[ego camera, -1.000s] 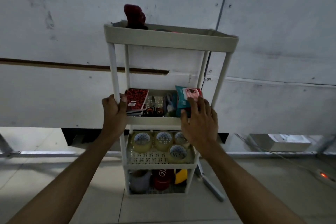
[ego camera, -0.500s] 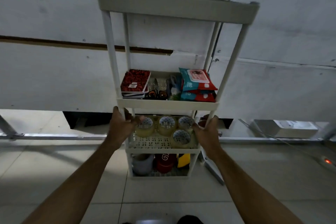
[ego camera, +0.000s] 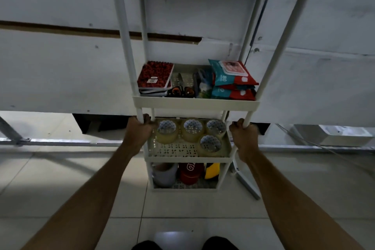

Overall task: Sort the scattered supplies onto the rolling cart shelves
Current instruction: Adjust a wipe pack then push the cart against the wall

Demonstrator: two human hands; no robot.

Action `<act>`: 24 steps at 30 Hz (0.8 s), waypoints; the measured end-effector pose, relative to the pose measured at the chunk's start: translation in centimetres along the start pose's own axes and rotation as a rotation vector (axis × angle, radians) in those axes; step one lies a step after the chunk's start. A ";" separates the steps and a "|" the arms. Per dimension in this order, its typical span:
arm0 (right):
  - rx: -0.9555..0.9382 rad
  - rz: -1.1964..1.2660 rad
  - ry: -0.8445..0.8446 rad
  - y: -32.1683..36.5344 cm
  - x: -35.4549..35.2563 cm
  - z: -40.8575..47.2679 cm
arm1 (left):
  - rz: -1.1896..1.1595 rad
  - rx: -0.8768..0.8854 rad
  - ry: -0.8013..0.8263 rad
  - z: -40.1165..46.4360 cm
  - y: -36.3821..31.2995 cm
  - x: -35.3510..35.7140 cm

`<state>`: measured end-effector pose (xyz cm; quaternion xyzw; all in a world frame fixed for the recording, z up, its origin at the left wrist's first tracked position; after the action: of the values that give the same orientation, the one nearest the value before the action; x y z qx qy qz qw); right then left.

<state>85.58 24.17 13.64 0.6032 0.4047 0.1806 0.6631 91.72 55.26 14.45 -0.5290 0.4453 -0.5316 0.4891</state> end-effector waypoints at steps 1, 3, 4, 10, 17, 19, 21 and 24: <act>-0.021 -0.005 0.007 -0.1 0.0 0.0 | -0.002 -0.002 -0.008 -0.3 0.6 -0.1; -0.047 -0.017 0.024 -0.4 0.0 -0.1 | -0.014 -0.010 -0.039 -0.8 1.2 0.0; -0.046 -0.025 0.029 -0.5 0.0 -0.1 | -0.017 -0.014 -0.051 -0.7 1.4 0.0; 0.006 -0.060 0.059 -1.0 0.3 0.6 | -0.023 -0.098 -0.062 0.8 1.8 0.3; -0.025 -0.035 0.150 -0.7 0.1 0.7 | -0.045 -0.165 0.100 1.0 1.5 0.2; -0.048 -0.008 0.164 -0.8 0.1 0.5 | -0.057 -0.130 0.091 0.6 1.7 0.2; -0.081 0.006 0.157 -1.3 0.2 0.4 | -0.060 -0.069 0.065 0.2 2.2 0.3; -0.059 0.033 0.110 -3.9 0.9 -0.2 | -0.086 0.085 -0.035 0.0 2.8 0.4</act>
<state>84.98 24.12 9.68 0.5791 0.4249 0.2366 0.6543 91.83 54.50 11.72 -0.5356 0.3908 -0.5613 0.4953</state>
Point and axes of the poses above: each hand's wrist, its own z-axis towards the middle knuckle, its own x-axis out of the palm, y = z × x, the point moved 2 cm from there along z, towards the middle knuckle, and after that the axes turned 13 degrees about -z, right-handed, at the moved point
